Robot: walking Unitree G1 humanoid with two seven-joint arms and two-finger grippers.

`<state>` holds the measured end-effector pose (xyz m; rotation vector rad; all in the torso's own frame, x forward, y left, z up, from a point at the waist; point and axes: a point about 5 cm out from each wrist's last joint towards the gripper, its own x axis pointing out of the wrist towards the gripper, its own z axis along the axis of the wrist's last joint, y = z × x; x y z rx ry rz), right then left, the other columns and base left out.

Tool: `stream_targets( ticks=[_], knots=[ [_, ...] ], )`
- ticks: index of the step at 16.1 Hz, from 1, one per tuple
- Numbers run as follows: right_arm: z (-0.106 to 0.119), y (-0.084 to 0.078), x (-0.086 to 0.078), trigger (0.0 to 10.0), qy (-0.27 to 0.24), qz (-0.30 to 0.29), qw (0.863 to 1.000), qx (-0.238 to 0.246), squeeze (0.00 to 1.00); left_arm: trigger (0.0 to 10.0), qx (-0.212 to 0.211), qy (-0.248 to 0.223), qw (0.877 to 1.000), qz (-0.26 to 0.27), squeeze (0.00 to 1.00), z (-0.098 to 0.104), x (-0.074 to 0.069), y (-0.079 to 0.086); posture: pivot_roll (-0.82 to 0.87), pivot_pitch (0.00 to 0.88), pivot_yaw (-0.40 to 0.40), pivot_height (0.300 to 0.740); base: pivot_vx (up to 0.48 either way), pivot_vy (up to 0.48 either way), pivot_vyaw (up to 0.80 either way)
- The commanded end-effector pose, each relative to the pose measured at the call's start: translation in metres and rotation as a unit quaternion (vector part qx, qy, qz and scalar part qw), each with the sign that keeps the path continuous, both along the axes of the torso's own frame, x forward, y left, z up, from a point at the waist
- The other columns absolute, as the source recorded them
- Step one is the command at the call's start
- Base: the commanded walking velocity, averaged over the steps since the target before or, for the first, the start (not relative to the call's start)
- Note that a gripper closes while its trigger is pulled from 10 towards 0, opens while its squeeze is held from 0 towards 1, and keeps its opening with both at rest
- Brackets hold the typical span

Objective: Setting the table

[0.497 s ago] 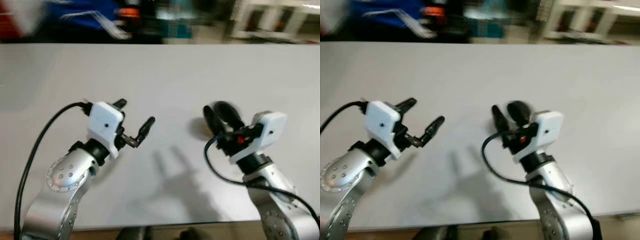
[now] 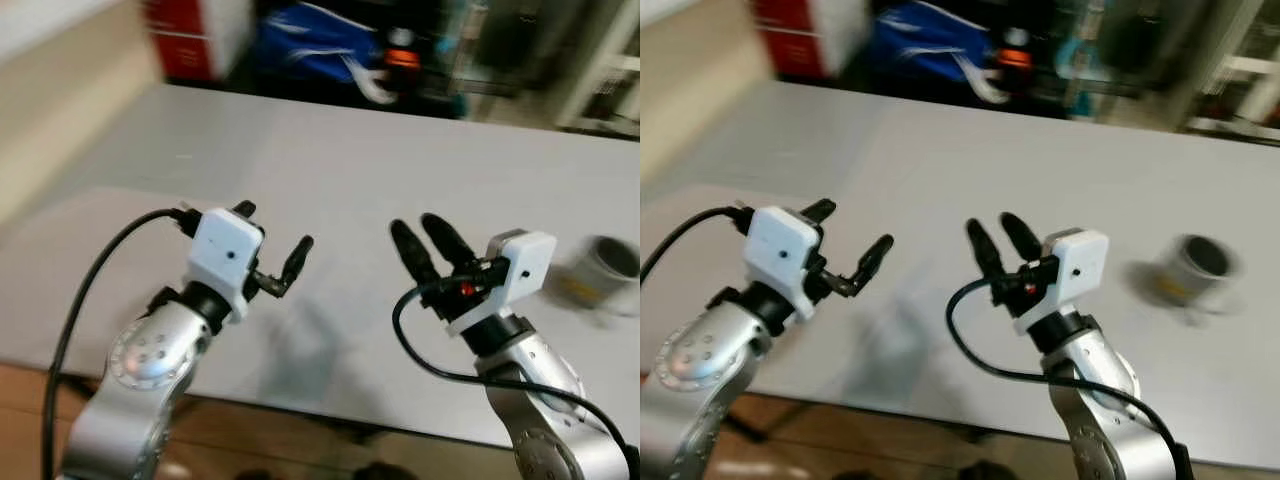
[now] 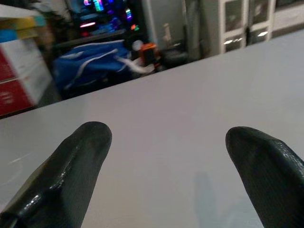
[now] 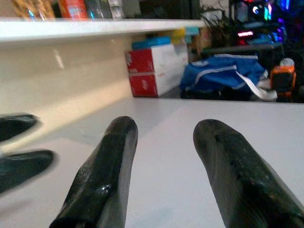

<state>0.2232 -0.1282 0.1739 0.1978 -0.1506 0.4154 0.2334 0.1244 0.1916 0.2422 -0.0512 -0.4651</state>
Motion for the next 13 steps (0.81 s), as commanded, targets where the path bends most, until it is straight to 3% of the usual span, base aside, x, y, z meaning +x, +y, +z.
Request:
stream_targets(
  ticks=[1,3,7,12,13],
  knots=[
    [-0.009,-0.011,0.003,10.0,0.021,-0.044,0.999,-0.018,0.00,10.0,0.004,0.008,1.000,0.005,0.00,-0.005,0.002,-0.004,0.04,0.038,-0.022,0.740,0.000,0.480,0.00],
    [-0.008,-0.019,0.012,10.0,0.020,-0.097,0.995,0.018,0.00,10.0,0.012,0.002,0.999,0.037,0.00,-0.006,0.012,-0.004,0.04,0.036,-0.029,0.740,0.000,0.480,0.00],
    [-0.013,-0.011,0.019,10.0,0.026,-0.079,0.996,-0.011,0.00,10.0,0.025,-0.019,0.997,0.064,0.00,-0.001,0.019,0.002,0.06,0.036,-0.041,0.740,0.000,0.480,0.00],
    [-0.011,-0.005,0.022,10.0,0.019,-0.057,0.998,-0.022,0.00,10.0,0.023,-0.028,0.996,0.083,0.00,-0.001,0.020,0.005,0.06,0.055,-0.059,0.740,0.000,0.480,-0.80],
    [-0.014,-0.005,0.022,10.0,0.022,-0.056,0.998,-0.022,0.00,10.0,0.028,-0.023,0.996,0.081,0.00,-0.004,0.016,0.005,0.07,0.057,-0.057,0.740,0.000,0.480,0.00]
  ],
)
